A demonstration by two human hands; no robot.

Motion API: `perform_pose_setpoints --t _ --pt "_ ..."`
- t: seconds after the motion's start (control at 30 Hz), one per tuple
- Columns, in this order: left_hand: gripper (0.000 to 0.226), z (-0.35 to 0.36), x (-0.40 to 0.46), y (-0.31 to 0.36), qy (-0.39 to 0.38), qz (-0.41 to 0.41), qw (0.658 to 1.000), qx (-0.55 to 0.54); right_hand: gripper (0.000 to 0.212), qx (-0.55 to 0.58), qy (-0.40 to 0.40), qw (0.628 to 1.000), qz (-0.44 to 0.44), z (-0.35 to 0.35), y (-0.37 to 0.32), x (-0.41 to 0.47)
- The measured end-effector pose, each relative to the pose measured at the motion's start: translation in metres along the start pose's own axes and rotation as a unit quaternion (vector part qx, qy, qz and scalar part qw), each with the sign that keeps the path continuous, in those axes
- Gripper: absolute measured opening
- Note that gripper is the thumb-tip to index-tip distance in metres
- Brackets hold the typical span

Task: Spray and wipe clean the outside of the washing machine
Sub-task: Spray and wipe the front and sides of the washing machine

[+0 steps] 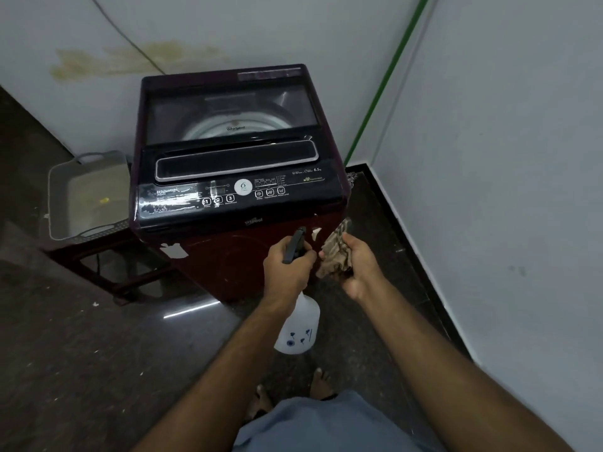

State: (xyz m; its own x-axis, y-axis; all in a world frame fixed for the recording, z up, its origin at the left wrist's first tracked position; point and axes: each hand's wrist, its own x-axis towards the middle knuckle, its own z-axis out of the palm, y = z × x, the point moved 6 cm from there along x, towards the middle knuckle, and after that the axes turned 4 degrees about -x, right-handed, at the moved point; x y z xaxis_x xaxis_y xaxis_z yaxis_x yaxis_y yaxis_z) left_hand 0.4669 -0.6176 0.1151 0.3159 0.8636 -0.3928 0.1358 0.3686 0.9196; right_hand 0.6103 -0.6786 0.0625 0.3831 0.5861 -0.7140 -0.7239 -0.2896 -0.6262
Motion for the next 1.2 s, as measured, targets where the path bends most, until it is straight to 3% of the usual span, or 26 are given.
perform_pose_setpoints --t 0.33,0.57,0.93,1.2 --pt "0.005 0.008 0.019 -0.009 0.068 0.026 0.997 -0.005 0.020 -0.158 0.021 0.972 -0.173 0.020 -0.021 0.023" --pt "0.008 -0.001 0.046 -0.038 0.066 0.049 0.997 -0.002 0.031 -0.243 0.047 0.930 -0.271 0.029 -0.002 0.052" --pt "0.005 -0.001 0.118 -0.122 0.068 0.113 0.991 0.001 0.052 -0.342 0.067 0.816 -0.460 0.010 0.055 0.128" --pt "0.010 0.002 0.156 -0.160 0.064 0.201 0.978 0.012 0.045 -0.314 0.071 0.725 -0.608 0.000 0.086 0.178"
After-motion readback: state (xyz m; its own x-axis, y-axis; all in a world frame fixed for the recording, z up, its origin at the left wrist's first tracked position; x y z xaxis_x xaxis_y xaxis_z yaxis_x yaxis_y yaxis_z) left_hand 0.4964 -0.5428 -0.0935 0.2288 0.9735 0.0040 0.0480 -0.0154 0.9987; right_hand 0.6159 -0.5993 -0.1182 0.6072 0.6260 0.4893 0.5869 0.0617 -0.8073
